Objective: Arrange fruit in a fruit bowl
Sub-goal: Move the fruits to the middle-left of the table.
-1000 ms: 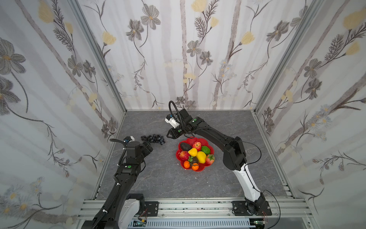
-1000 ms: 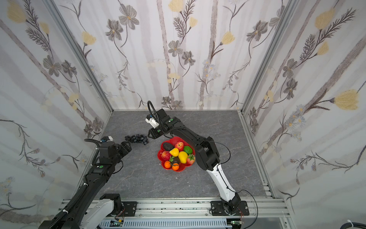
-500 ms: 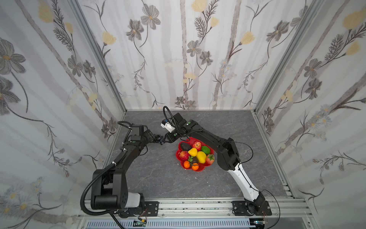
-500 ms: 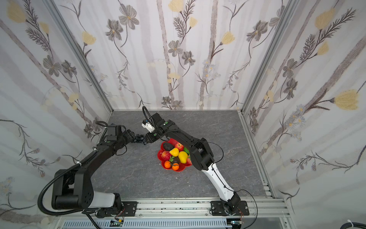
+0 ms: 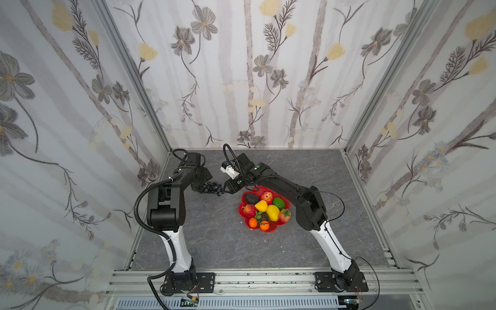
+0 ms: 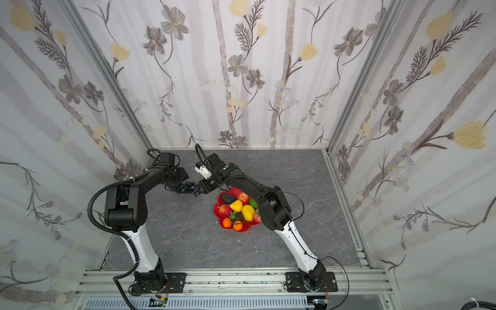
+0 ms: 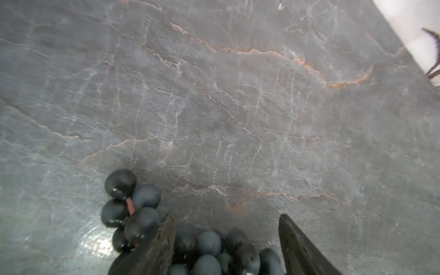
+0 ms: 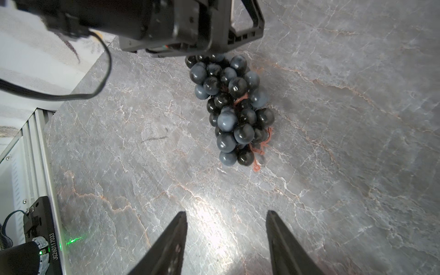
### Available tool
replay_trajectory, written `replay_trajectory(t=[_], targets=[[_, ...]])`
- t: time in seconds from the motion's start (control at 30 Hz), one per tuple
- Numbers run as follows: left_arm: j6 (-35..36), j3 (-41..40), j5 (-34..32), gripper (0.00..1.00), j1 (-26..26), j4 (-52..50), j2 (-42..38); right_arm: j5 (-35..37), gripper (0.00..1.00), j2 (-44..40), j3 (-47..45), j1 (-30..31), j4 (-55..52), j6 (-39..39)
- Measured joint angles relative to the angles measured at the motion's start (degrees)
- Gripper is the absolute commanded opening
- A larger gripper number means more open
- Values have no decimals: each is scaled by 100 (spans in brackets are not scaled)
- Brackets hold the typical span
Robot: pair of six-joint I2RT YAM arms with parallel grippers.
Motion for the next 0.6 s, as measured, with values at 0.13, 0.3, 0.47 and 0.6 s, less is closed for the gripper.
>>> replay_trajectory(t=[0.13,0.3,0.47,0.6], targets=[[188,258,59,67,-151,-238,264,17,57,20,0,13,35,0],[310,168,133,65,-304,-378,258,20,57,96,0,15,37,-24],[319,-275,136,64,-372,-363,-48,46,59,186,-4,9,35,-81],[319,-719,177,63,-428,-361,-356,107,59,225,-4,9,31,-109]])
